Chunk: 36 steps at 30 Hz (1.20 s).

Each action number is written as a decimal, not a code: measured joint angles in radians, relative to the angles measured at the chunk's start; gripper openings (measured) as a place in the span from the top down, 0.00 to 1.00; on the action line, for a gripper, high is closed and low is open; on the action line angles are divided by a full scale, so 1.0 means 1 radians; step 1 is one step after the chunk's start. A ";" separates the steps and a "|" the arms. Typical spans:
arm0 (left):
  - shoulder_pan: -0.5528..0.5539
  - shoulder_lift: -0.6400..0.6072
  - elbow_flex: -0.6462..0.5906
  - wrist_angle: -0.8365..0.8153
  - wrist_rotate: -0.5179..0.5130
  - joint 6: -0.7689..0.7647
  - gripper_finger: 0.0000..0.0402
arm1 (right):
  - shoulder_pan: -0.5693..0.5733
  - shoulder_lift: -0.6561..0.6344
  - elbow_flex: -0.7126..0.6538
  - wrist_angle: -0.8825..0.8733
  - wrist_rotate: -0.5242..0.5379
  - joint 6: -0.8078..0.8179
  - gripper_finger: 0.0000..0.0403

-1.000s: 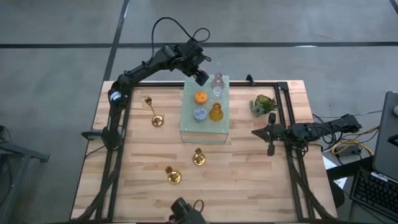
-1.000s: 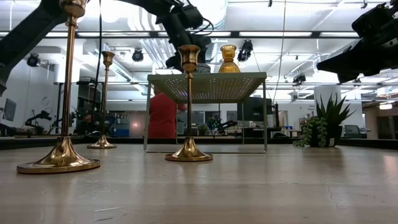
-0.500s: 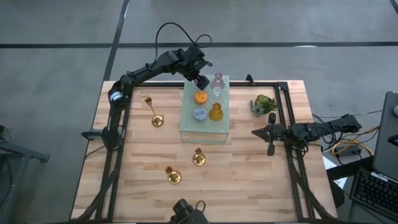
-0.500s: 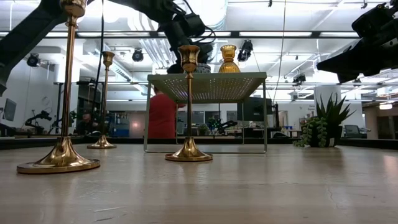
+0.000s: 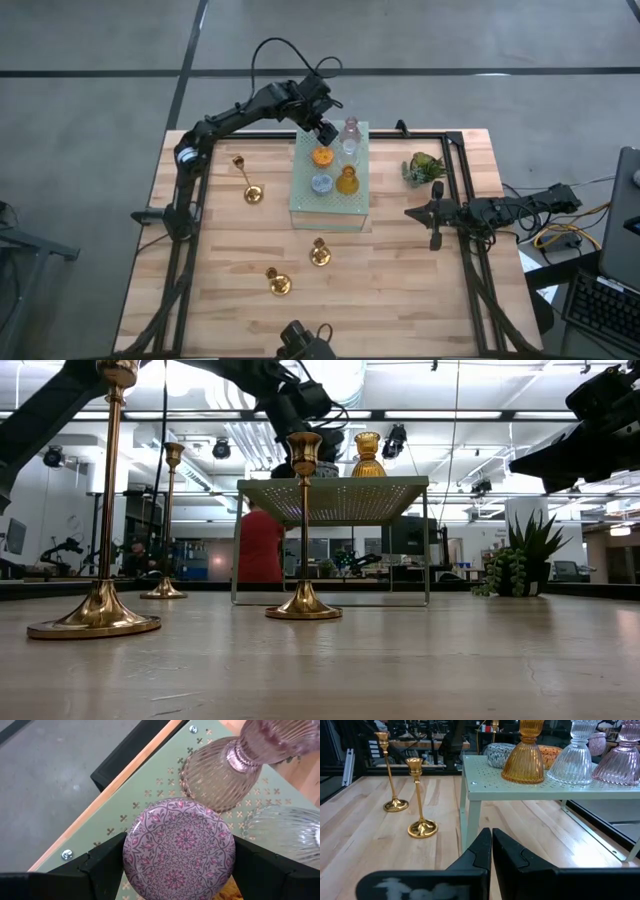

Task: Stock candles on shelf
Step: Put the pink scented candle and aligned it with the other yellow scented candle on the shelf, then put the gold candle holder on the shelf

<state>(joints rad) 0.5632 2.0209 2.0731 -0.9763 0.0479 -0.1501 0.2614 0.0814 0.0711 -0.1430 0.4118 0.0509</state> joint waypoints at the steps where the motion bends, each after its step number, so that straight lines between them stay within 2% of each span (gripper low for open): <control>1: 0.000 0.000 0.000 0.002 0.000 0.000 0.22 | 0.000 0.000 0.000 0.000 0.000 -0.001 0.98; 10: -0.001 0.000 0.000 0.000 -0.001 0.001 0.21 | 0.000 0.000 0.000 0.000 0.000 -0.001 0.98; 19: -0.003 0.000 0.000 0.000 -0.005 0.008 0.13 | 0.000 0.000 0.000 0.000 0.000 -0.002 0.98; 25: -0.004 0.000 -0.001 -0.002 -0.005 0.014 0.13 | 0.000 0.000 0.000 0.000 0.000 -0.001 0.98; 29: -0.004 -0.012 -0.002 -0.022 -0.008 0.069 0.12 | 0.000 0.000 0.000 0.000 0.000 -0.001 0.98; 36: -0.004 -0.071 -0.002 -0.031 -0.024 0.109 0.13 | 0.000 0.000 0.000 0.000 0.000 -0.001 0.98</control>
<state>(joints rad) 0.5594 1.9501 2.0716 -1.0076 0.0236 -0.0412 0.2614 0.0814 0.0711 -0.1429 0.4118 0.0495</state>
